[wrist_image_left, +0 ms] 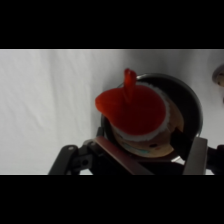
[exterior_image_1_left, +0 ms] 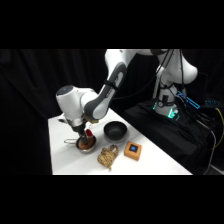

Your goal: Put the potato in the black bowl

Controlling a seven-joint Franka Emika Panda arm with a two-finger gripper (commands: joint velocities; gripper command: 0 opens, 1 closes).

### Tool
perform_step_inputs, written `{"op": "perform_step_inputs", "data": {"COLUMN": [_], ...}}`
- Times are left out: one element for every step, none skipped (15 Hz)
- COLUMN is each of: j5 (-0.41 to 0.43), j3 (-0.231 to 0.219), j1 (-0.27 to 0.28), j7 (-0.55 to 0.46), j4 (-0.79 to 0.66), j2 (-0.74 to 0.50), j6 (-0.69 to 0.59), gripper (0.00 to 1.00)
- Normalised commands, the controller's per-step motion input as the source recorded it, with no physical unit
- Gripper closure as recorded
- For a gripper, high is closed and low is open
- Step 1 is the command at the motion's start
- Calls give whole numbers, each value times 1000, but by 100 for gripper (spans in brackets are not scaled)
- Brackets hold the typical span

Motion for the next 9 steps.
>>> {"op": "perform_step_inputs", "data": {"j5": [-40,-46,-50,-41,-33,-33,-28,-23,-18], "j3": [20,15,13,19,21,17,23,28,28], "j1": [-35,-27,-23,-27,-30,-27,-30,-34,-32], "j7": [-97,-87,-85,-90,-87,-77,-86,-94,-86], "j4": [-2,-13,-23,-31,-36,-38,-50,-57,-65], "j2": [-32,-44,-57,-74,-86,-95,-114,-130,-149], "j6": [-57,-61,-61,-70,-80,-88,-93,-104,-118], "gripper": [26,35,43,53,60,69,75,84,90]}}
